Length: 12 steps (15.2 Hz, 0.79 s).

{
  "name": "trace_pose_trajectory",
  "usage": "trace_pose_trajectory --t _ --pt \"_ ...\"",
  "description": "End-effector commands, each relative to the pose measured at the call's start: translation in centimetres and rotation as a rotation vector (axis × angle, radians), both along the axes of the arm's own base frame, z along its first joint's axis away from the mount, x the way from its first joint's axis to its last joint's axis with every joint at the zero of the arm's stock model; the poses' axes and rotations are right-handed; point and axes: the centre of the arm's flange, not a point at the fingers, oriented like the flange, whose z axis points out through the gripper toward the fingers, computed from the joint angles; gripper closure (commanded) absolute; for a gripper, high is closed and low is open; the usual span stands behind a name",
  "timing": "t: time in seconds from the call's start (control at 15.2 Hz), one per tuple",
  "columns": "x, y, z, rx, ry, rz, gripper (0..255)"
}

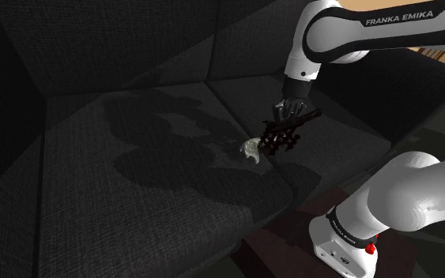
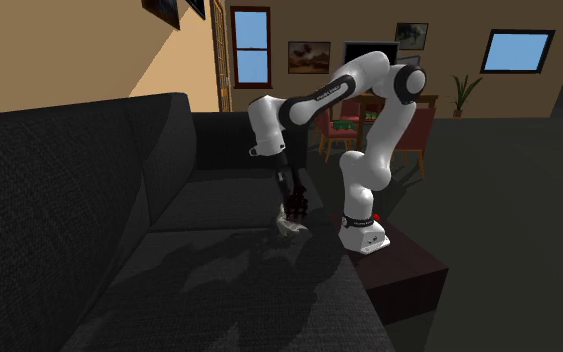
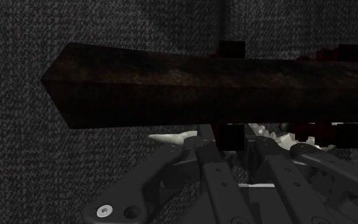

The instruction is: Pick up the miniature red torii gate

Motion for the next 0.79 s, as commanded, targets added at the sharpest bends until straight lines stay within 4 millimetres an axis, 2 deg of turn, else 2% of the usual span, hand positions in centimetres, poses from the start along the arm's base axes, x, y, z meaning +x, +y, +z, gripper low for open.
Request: trace_pose_trajectory --t 0.0,0.59,0.73 --pt "0.1 -0.1 1.1 0.000 0.000 0.000 255" --pt "0.1 -0.1 5.9 0.000 0.000 0.000 255" --pt "0.1 -0.1 5.9 0.000 0.000 0.000 255"
